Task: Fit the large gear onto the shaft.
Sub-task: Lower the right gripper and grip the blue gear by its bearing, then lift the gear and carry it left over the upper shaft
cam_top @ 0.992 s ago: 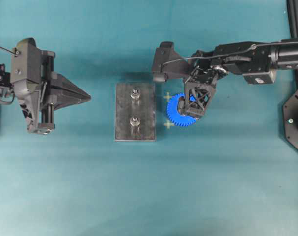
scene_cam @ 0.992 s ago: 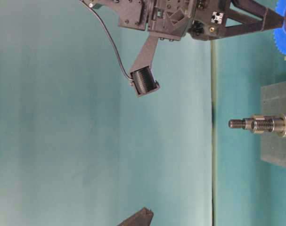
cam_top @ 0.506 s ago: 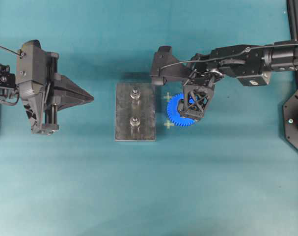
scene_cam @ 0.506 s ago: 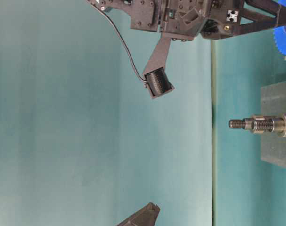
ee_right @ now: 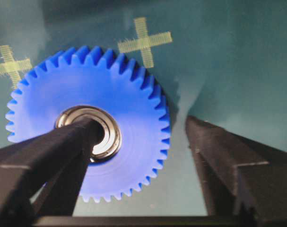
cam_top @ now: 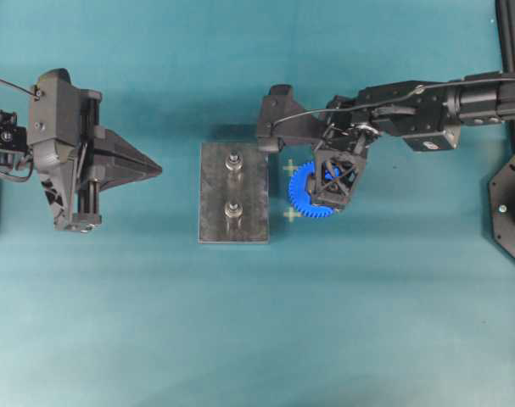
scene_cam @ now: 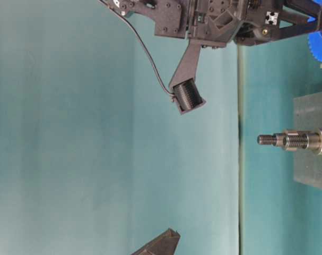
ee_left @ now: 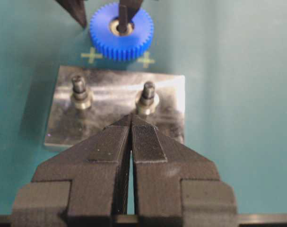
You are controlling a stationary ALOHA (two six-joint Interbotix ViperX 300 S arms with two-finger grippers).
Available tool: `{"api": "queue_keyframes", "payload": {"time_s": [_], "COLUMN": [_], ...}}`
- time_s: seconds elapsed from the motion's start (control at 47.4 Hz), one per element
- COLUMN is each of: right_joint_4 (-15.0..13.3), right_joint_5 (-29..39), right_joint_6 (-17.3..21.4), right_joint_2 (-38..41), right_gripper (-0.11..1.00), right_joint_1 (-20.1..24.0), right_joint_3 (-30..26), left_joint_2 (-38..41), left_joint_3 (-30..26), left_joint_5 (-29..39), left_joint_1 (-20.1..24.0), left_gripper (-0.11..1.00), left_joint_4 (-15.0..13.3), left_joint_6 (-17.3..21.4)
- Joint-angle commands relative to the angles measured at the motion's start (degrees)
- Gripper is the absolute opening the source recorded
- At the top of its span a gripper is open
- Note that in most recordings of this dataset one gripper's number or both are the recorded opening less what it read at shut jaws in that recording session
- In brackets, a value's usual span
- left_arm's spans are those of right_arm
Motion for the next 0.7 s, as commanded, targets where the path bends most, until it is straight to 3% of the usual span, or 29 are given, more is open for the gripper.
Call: {"api": "queue_keyframes", "payload": {"time_s": [0.0,0.105,0.675], "right_joint_4": [-0.4,-0.5,-0.5], "right_joint_5": [0.9,2.0,6.6], "right_joint_6": [0.6,0.8,3.4], "right_joint_2": [-0.3,-0.3,-5.1], "right_gripper": [0.71,0.49,0.49], "right_joint_1": [-0.2,-0.3,-1.1], "right_joint_3": [-0.9,-1.1,-5.4], "left_joint_2": [-0.3,-0.2,1.7], "left_joint_3": [-1.0,-1.0,-1.8], "left_joint_5": [-0.4,-0.1,0.2], "left_joint_1": [0.2,0.2,0.2], "left_gripper": [0.00,0.00,0.00], "left_joint_4": [0.2,0.2,0.2], "left_joint_6": [0.1,0.1,0.1]}}
